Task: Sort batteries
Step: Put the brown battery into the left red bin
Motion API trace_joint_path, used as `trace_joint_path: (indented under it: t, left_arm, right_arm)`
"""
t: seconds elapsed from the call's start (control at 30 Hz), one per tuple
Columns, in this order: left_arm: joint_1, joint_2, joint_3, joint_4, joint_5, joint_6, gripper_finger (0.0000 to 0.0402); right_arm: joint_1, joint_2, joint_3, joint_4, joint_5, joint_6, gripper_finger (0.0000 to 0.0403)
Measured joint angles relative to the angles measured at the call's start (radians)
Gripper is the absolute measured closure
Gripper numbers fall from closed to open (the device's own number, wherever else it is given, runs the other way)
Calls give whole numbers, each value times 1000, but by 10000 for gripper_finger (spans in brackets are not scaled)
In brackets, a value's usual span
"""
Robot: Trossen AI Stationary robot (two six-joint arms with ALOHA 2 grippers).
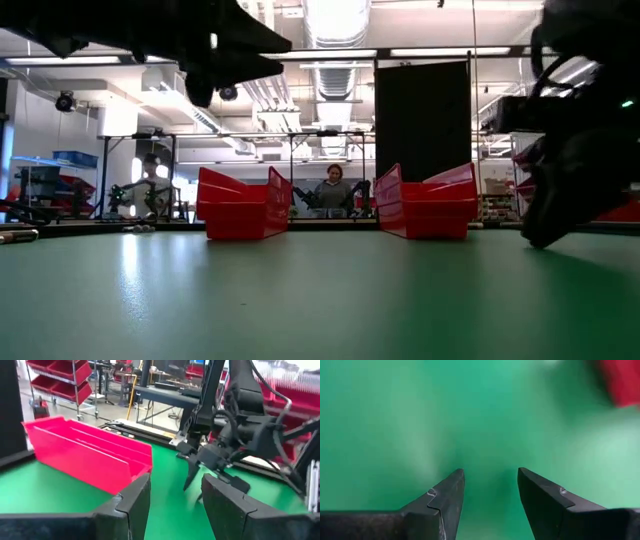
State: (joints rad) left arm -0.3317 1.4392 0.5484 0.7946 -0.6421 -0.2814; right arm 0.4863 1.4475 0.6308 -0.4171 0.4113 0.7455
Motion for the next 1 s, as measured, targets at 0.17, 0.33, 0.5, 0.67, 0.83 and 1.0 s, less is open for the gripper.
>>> trace_joint_path:
  t: [0.17, 0.33, 0.5, 0.67, 0.83, 1.0]
  left_arm:
    - [-15, 119, 44, 69, 8, -79, 244]
    - [-50, 283, 157, 61, 15, -95, 244]
    - [-72, 451, 318, 65, 27, 4, 244]
    - [-86, 592, 460, 48, 51, 88, 244]
    - [-86, 674, 534, 48, 147, 91, 244]
    - [-86, 719, 566, 45, 158, 86, 244]
  right_arm:
    - [51, -52, 0, -39, -117, 4, 220]
    - [59, -129, 0, -268, -254, 26, 188]
    - [32, -197, 0, -579, -381, 5, 145]
    - [-13, -234, 0, -677, -422, -106, 102]
    - [-116, -231, 30, -717, -487, -179, 65]
    - [-240, -212, 58, -763, -488, -306, 59]
